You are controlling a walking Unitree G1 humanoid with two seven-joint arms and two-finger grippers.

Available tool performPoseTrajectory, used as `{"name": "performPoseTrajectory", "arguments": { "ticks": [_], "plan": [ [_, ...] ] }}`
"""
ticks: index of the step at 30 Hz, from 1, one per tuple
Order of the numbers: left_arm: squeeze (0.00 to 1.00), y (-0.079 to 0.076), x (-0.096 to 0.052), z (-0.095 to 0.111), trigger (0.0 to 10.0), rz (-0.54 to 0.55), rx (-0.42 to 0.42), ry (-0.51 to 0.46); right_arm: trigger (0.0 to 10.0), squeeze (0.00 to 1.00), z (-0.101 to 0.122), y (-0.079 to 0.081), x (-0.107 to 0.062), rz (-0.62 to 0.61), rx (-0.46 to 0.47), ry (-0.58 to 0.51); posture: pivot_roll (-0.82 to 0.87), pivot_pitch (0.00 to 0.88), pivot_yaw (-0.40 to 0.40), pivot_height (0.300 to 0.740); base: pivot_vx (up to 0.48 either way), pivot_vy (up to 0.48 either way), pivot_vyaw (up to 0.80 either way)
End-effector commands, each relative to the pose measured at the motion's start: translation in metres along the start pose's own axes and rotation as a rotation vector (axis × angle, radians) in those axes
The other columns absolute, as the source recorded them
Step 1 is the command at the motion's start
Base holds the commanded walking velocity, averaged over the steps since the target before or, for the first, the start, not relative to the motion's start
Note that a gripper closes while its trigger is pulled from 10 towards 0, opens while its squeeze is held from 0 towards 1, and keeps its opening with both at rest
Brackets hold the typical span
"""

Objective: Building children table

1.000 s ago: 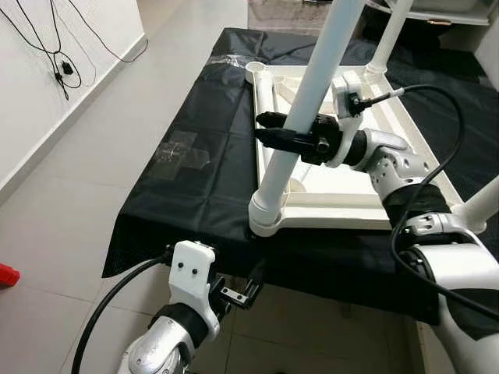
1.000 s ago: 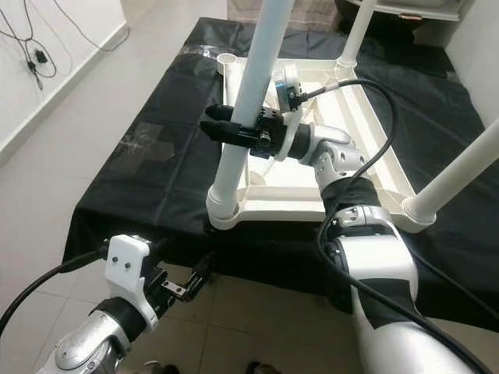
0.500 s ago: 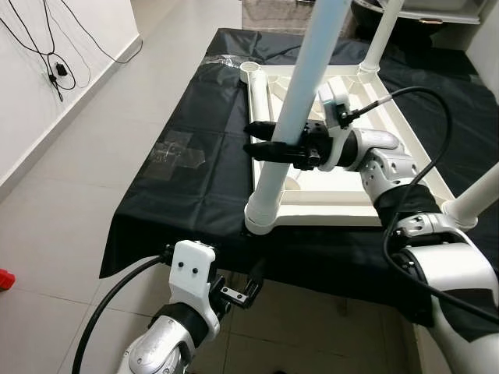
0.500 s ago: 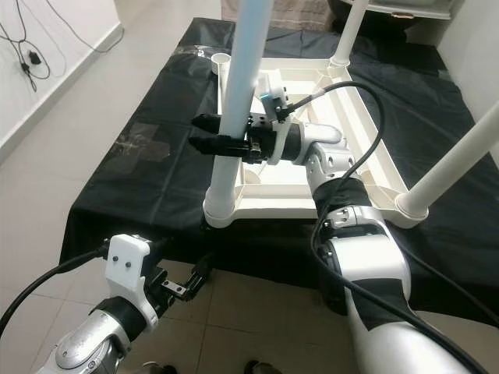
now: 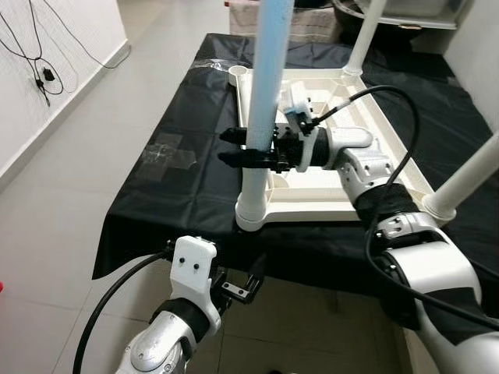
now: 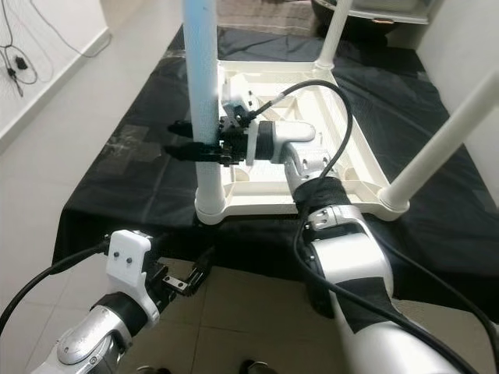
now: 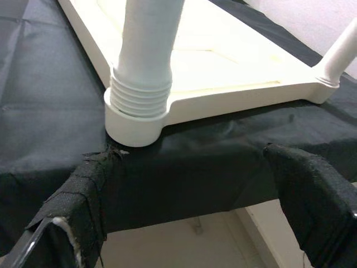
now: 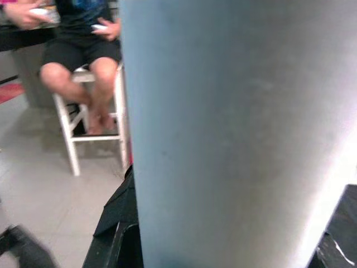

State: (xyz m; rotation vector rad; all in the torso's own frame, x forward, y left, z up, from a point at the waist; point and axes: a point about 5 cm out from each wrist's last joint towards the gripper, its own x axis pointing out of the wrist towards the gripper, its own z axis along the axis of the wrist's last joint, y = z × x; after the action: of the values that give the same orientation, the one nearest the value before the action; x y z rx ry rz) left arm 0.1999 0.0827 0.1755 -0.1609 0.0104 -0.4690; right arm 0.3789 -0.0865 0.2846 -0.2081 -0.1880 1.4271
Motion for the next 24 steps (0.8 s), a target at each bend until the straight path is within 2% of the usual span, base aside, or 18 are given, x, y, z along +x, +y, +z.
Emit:
{"name": "performPoseTrajectory", "arguments": {
  "ticks": [1,9,12,13,16,17,19,20,21,23,24],
  "plan": [
    [0.00,0.000,0.000,-0.004,10.0,0.006,-0.010,0.017,10.0,0.00,-0.038,0.005,-0.002,-0.083,0.113,0.097,0.11,0.273,-0.060,0.740,0.000,0.000,0.00],
    [0.00,0.005,0.003,-0.001,10.0,0.017,-0.003,0.003,10.0,0.00,-0.042,0.004,-0.007,-0.203,0.136,0.065,0.11,0.268,-0.057,0.740,0.000,0.000,0.00],
    [0.00,0.013,0.005,0.002,10.0,0.032,0.023,-0.008,10.0,0.00,-0.046,0.004,-0.012,-0.337,0.103,0.062,0.11,0.239,-0.053,0.740,0.000,0.000,0.00],
    [0.00,0.013,0.005,0.002,10.0,0.032,0.023,-0.008,10.0,0.00,-0.046,0.004,-0.012,-0.337,0.103,0.062,0.11,0.239,-0.053,0.740,0.000,0.000,0.00],
    [0.00,0.019,0.007,0.004,10.0,0.046,0.037,-0.017,10.0,0.00,-0.047,0.006,-0.014,-0.443,0.115,0.050,0.11,0.232,-0.051,0.740,0.000,0.000,0.00],
    [0.00,0.021,0.009,0.005,10.0,0.048,0.044,-0.023,10.0,0.00,-0.047,0.005,-0.013,-0.568,0.119,0.073,0.10,0.225,-0.047,0.740,0.000,0.000,0.00],
    [0.00,0.022,0.009,0.005,10.0,0.048,0.046,-0.024,10.0,0.00,-0.047,0.004,-0.012,-0.602,0.119,0.080,0.10,0.225,-0.047,0.740,0.000,0.000,0.00],
    [0.00,0.022,0.010,0.006,10.0,0.049,0.050,-0.028,10.0,0.00,-0.048,0.003,-0.013,-0.682,0.104,0.108,0.10,0.217,-0.049,0.740,0.000,0.000,0.00],
    [0.00,0.022,0.010,0.006,10.0,0.049,0.050,-0.028,10.0,0.00,-0.048,0.003,-0.013,-0.682,0.104,0.108,0.10,0.217,-0.049,0.740,0.000,0.000,0.00],
    [0.00,0.023,0.011,0.006,10.0,0.049,0.054,-0.032,10.0,0.00,-0.049,0.003,-0.013,-0.766,0.083,0.137,0.10,0.217,-0.049,0.740,0.000,0.000,0.00],
    [0.00,0.023,0.011,0.006,10.0,0.050,0.054,-0.034,10.0,0.00,-0.051,0.002,-0.012,-0.846,0.099,0.158,0.10,0.213,-0.048,0.740,0.000,0.000,0.00]
  ]
}}
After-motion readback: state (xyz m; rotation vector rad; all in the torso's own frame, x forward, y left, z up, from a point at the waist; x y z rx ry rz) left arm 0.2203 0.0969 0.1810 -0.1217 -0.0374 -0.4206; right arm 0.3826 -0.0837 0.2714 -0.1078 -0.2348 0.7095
